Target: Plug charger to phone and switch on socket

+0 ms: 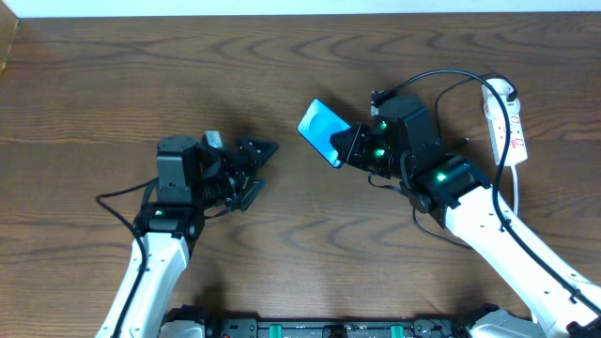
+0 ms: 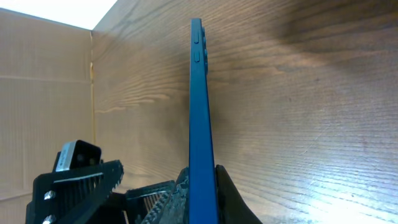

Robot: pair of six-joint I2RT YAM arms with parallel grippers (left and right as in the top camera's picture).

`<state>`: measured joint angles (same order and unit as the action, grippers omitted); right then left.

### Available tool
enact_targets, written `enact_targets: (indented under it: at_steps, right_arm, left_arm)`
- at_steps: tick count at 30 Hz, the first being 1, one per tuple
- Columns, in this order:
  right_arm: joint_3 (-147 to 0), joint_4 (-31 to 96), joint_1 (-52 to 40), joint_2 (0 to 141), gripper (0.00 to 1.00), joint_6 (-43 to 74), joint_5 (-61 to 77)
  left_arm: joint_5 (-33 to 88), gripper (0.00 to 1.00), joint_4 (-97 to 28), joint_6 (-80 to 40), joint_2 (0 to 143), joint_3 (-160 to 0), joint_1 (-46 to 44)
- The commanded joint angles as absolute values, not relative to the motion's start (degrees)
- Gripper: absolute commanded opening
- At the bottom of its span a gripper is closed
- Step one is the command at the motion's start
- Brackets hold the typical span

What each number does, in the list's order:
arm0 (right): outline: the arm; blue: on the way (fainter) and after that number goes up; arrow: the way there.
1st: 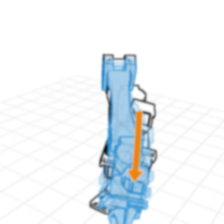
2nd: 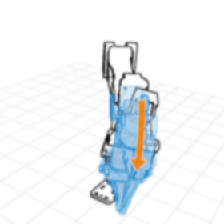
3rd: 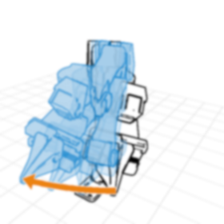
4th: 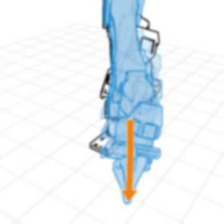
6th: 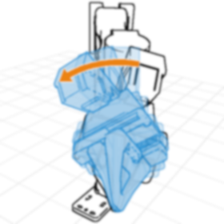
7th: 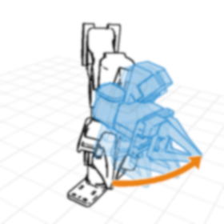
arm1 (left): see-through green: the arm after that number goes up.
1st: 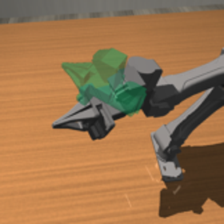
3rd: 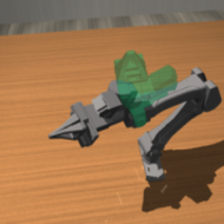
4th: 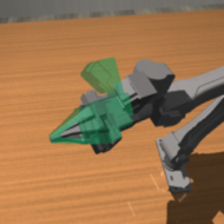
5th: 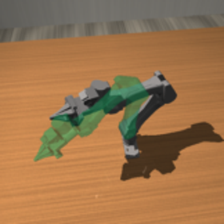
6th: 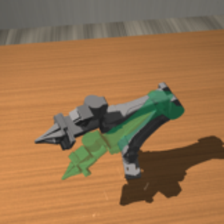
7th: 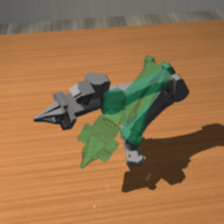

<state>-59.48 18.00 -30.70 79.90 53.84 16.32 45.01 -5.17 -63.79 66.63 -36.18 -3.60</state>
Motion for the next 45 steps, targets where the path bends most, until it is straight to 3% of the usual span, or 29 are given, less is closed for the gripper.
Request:
enact_targets:
  at_steps: [1, 9, 14, 21, 32, 40, 45]
  right_arm:
    - [-60.20, 17.43, -30.46, 79.72, 0.01, 57.45, 17.08]
    - [-60.20, 18.98, -30.46, 79.75, 0.01, 67.44, 17.08]
    - [-60.20, 19.42, -29.93, 79.75, 0.01, 58.46, 20.23]
    - [-57.41, 13.58, -25.96, 79.72, 0.01, 49.19, 34.87]
    - [-40.29, -19.40, -22.90, 79.75, 0.01, 57.47, 43.27]
    - [-36.38, -26.39, -22.92, 79.79, 0.01, 60.40, 41.93]
    - [-36.38, -26.68, -22.92, 79.79, 0.01, 60.42, 40.95]
  left_arm:
    - [53.15, 0.98, -3.46, -64.23, 67.40, -36.60, -3.73]
    - [53.43, 0.98, -2.66, -66.52, 67.29, -36.60, -3.70]
    - [56.45, 0.98, 4.05, -63.26, 67.18, -36.60, -3.55]
    - [58.17, 0.98, 6.35, -57.39, 65.10, -36.60, -3.55]
    - [60.05, 0.98, 5.63, -50.98, 59.31, -36.60, -3.55]
    - [57.58, 0.98, -14.31, -38.81, 50.54, -36.60, -3.55]
    - [41.95, 0.99, -31.22, -35.57, 42.50, -36.60, -3.55]
